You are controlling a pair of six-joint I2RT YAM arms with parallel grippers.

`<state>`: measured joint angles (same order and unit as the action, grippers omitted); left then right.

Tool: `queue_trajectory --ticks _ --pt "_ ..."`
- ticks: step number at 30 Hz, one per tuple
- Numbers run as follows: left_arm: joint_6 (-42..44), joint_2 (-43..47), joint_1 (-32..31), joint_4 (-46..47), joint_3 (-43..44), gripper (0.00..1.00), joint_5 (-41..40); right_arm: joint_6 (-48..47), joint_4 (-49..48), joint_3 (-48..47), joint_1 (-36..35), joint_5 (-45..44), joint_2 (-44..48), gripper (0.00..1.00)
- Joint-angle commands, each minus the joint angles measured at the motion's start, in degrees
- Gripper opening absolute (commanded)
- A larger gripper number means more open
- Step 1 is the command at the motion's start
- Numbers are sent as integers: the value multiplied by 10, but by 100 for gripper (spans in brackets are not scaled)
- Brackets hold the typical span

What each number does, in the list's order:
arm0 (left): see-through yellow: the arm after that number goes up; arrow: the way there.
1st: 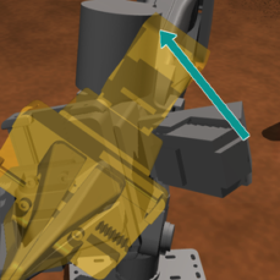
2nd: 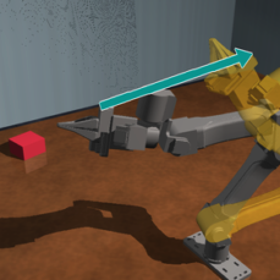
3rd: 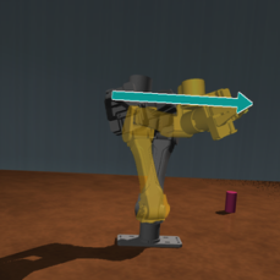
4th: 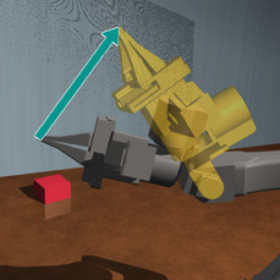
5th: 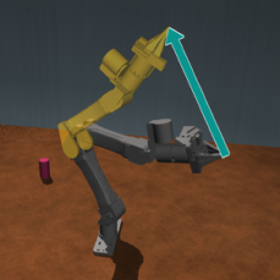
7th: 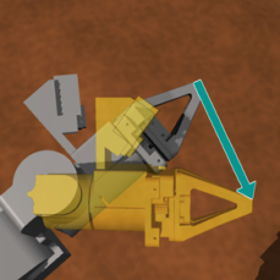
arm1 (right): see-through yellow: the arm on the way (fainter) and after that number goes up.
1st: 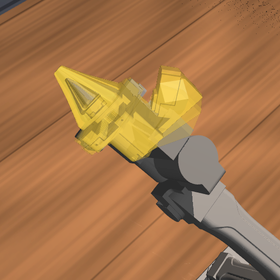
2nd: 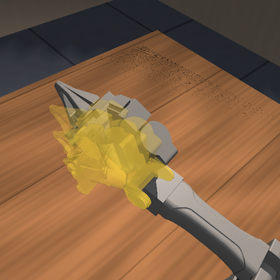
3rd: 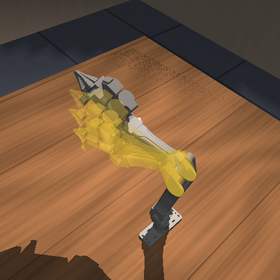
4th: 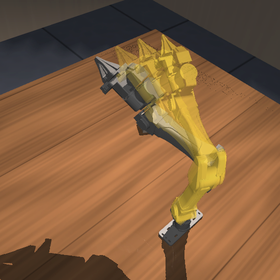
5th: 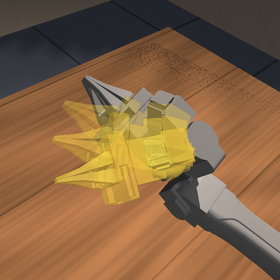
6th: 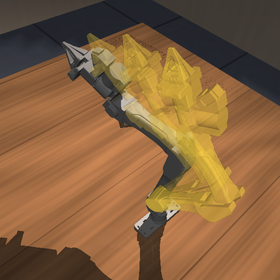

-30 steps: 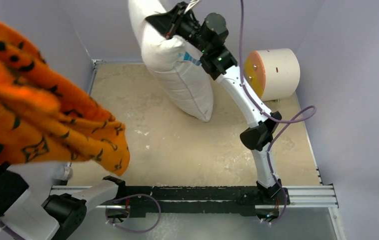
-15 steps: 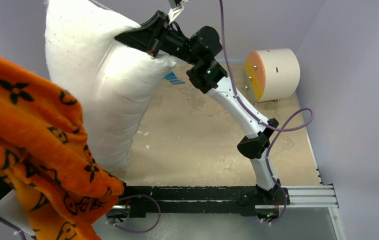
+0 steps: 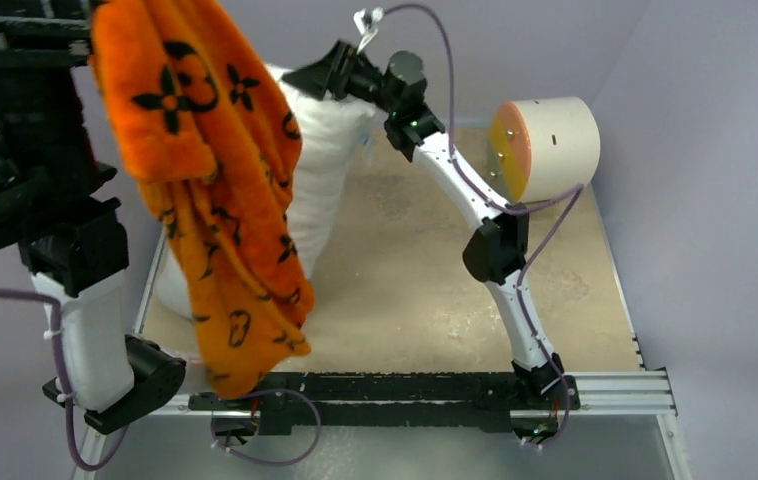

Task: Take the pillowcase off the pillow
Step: Place the pillow at the center of the board.

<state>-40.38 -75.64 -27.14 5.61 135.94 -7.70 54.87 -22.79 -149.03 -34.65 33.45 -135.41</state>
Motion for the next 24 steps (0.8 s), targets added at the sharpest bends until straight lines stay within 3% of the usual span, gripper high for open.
queue_trajectory --ticks 1,3,5,7,10,18,21,24 --pt "13 -23 -3 -1 -6 0 26 -103 108 162 32 -20 53 99" --pt "19 -26 -3 2 -20 0 28 -129 92 293 57 -77 126 99" --pt "24 -25 -3 7 -33 0 27 -167 109 388 73 -196 187 99" --pt "27 -22 -3 13 -49 0 27 -181 141 457 74 -328 227 99" --pt "28 -18 -3 26 -71 0 29 -199 141 527 73 -439 248 99" --pt "42 -19 -3 -3 -75 0 16 -165 212 579 27 -474 222 99" --pt "55 -9 -3 -5 -93 0 12 -132 201 662 -16 -557 282 99" --pt "65 -1 -3 2 -117 0 12 -64 156 808 -36 -610 383 99"
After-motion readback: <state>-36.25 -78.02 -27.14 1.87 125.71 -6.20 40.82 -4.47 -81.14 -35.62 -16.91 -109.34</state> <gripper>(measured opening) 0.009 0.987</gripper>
